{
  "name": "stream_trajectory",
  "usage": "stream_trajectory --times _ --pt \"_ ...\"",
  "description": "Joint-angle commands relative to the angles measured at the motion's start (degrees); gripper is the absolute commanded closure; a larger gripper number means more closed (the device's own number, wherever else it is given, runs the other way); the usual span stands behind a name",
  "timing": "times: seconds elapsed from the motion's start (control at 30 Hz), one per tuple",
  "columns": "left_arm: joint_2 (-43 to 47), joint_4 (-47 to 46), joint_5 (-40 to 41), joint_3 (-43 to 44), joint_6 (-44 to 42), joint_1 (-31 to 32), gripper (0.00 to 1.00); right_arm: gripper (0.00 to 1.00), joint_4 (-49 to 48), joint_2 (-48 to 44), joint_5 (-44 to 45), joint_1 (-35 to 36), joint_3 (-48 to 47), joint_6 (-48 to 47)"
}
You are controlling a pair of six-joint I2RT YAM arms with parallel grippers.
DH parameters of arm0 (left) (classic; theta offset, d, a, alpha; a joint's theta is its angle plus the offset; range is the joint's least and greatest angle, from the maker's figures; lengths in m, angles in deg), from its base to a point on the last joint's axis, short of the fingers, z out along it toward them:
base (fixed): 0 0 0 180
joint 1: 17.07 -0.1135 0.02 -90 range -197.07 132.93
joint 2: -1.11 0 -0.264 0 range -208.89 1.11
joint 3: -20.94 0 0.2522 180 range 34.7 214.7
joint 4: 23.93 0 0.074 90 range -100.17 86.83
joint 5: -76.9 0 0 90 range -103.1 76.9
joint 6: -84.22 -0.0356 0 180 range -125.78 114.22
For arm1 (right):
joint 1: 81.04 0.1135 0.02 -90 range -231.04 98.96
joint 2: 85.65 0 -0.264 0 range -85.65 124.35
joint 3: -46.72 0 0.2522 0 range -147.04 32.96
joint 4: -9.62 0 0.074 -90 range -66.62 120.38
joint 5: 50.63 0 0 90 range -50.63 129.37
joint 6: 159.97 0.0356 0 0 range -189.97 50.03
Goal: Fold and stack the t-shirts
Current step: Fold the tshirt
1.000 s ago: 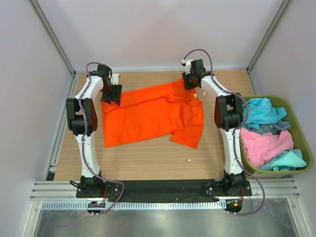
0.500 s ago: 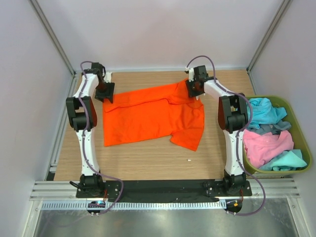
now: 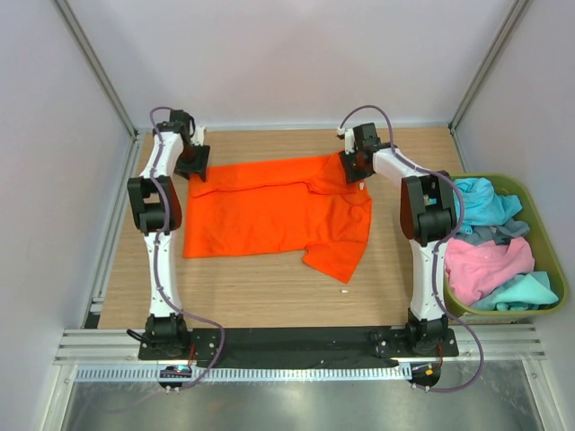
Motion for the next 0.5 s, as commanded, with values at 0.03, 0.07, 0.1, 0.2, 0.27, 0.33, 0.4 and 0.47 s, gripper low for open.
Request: stream_trajectory --times 0.03,0.07,0.1,0.2,0.27,0.33,0.4,0.47 --pt "3.47 -0.53 -1.93 1.80 0.33 0.02 0.42 0.65 2.78 -4.52 2.10 -0.34 0.22 -1.28" --pt "4.96 -1.32 -4.03 1.36 1.29 0.02 0.42 0.64 2.87 -5.04 2.10 -0.34 -0.22 -1.37" --pt "6.63 -1.85 -4.84 -0.47 1.90 0.11 0.42 0.64 2.87 -5.48 2.10 -0.34 -1.27 -1.45" --pt "14.62 -5.18 -8.26 -6.95 3.14 0.37 0.41 0.65 2.17 -6.89 2.54 -0.26 -3.81 -1.72" --pt "18.76 -6.59 -9.15 -10.05 2.88 0.99 0.40 0.64 2.17 -6.72 3.15 -0.34 -5.05 -1.72" --pt "19.82 -5.73 -9.94 -11.91 2.18 1.51 0.40 0.64 2.61 -6.45 3.42 -0.34 -6.11 -1.63" --pt "19.57 -3.27 -11.08 -12.35 2.09 1.69 0.41 0.64 3.31 -6.54 2.98 -0.26 -5.94 -1.11" --pt "18.69 -1.16 -11.96 -12.70 2.35 1.69 0.43 0.64 4.10 -7.50 2.19 -0.34 -5.06 -0.49"
